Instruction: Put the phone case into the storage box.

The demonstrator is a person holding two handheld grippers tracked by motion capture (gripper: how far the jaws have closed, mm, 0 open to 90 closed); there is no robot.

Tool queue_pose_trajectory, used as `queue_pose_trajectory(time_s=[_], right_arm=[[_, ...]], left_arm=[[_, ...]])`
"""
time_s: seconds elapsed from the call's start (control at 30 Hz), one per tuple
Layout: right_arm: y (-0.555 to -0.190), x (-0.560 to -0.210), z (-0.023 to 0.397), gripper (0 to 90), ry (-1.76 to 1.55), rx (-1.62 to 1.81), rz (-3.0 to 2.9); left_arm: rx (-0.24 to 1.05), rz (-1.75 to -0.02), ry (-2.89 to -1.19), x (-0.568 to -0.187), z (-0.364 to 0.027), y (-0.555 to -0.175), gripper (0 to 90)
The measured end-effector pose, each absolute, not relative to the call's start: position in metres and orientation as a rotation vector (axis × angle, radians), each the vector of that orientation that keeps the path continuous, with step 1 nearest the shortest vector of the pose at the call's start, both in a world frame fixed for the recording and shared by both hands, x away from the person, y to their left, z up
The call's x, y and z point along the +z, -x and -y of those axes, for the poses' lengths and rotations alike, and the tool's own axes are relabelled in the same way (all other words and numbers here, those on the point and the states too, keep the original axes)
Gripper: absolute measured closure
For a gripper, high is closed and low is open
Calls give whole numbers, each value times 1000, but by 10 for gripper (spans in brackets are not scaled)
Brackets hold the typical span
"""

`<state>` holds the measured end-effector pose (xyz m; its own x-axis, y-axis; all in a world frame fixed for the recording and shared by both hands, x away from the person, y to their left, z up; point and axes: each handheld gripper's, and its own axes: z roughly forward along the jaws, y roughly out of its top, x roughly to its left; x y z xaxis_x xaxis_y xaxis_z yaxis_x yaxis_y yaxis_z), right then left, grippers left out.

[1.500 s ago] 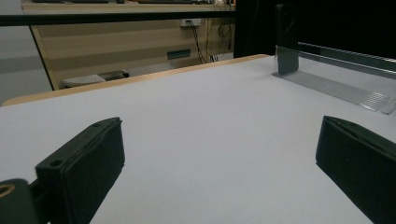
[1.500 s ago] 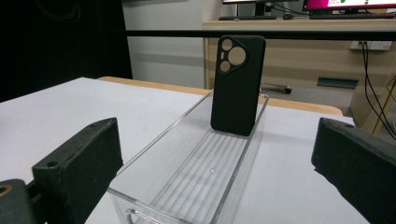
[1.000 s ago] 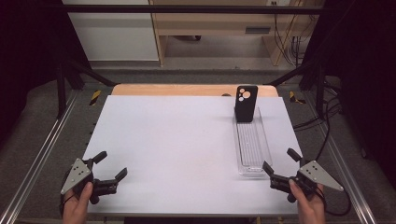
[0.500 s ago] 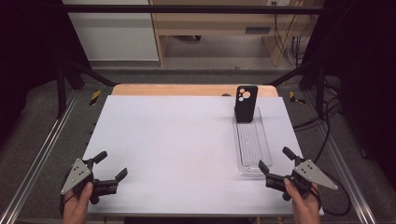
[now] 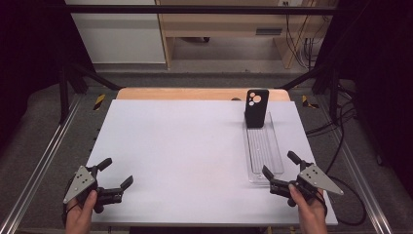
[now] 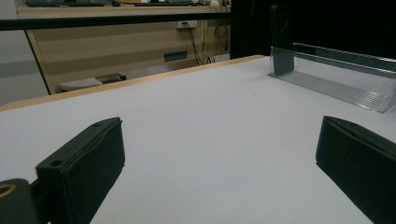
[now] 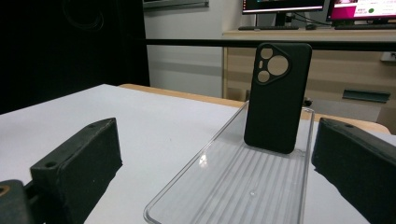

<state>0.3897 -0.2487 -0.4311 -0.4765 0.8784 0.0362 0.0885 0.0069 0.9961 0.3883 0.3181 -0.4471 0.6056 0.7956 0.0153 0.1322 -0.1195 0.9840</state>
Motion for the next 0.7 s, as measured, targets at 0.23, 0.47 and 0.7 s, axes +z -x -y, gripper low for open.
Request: queue_pose_trajectory(time_s=[0.23,0.47,0.7], right_arm=[[-395,-429,241,20,-1026,1549,-1641],[-399,-429,236,20,-1035,1555,-1643],[-403,-429,231,20,-1033,1560,-1652]], left_arm=[[682,-781,-1616,-447,-318,-388,14],[683,-775,-1615,-446,-318,-388,14],[683,-773,-1613,-446,-318,-388,14]])
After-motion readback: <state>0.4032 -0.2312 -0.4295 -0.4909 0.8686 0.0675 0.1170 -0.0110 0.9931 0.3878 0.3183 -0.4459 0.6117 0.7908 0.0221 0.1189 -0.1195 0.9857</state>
